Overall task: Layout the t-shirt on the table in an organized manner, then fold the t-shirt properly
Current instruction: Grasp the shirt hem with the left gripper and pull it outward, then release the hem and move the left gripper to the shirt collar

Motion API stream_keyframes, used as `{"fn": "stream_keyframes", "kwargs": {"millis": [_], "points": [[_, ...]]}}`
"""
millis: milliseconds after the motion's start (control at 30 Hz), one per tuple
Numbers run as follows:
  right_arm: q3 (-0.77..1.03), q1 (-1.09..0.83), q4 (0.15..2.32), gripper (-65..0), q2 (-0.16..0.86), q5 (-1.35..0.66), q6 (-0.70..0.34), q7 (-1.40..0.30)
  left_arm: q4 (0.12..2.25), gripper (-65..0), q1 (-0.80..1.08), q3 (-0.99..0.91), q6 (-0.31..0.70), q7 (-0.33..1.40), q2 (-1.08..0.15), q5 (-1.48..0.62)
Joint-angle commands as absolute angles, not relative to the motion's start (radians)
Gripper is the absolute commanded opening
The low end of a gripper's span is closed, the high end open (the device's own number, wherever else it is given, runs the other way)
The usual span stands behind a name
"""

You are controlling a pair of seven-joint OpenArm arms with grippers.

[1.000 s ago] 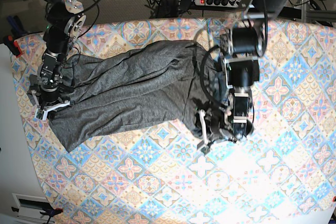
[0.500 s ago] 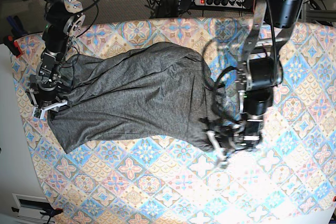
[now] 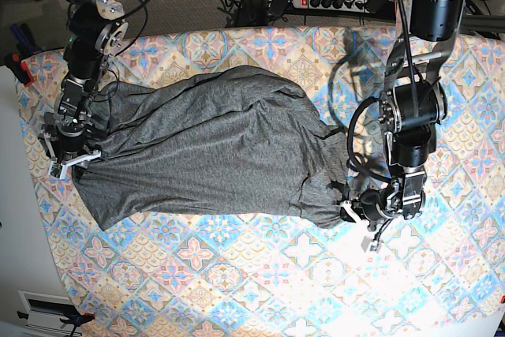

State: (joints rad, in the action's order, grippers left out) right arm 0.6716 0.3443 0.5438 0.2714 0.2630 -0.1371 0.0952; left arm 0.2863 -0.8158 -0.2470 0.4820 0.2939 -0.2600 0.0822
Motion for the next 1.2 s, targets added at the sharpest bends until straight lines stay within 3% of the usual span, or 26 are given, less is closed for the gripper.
{"fn": "stream_keyframes", "kwargs": {"millis": [0, 167, 267, 367, 533, 700, 967, 1167], "points": [[0.673, 0.341, 0.542, -40.9, 0.28, 0.286, -0.13, 0.013, 0.355, -47.4, -0.858, -0.246, 0.481, 0.263, -0.266, 0.036], [0.665, 0.341, 0.714, -40.9, 0.28, 0.286, -0.131, 0.013, 0.728, -47.4, -0.72, -0.242, 0.481, 0.28, -0.229, -0.09], [0.664, 0.341, 0.825, -40.8, 0.28, 0.289, -0.136, 0.013, 0.954, -47.4, -0.656, -0.24, 0.481, 0.384, -0.186, -0.087], [0.664, 0.341, 0.865, -40.3, 0.278, 0.291, -0.136, 0.008, 1.053, -47.4, -0.616, -0.24, 0.481, 0.447, -0.176, -0.096], [0.664, 0.343, 0.872, -33.0, 0.278, 0.291, -0.136, 0.007, 1.182, -47.4, -0.516, -0.24, 0.483, 0.506, -0.173, -0.099], [0.671, 0.331, 0.974, -34.1, 0.278, 0.291, -0.136, 0.005, 1.471, -47.7, -0.329, -0.239, 0.516, 0.621, -0.13, -0.099], [0.68, 0.061, 1.248, -34.2, 0.205, 0.285, -0.136, 0.005, 1.854, -47.7, -0.05, -0.222, 0.693, 0.786, -0.061, -0.097], [0.716, -0.05, 1.282, -34.2, 0.131, 0.285, -0.136, 0.012, 1.952, -47.5, 0.094, -0.036, 0.698, 0.802, -0.065, -0.062]]}}
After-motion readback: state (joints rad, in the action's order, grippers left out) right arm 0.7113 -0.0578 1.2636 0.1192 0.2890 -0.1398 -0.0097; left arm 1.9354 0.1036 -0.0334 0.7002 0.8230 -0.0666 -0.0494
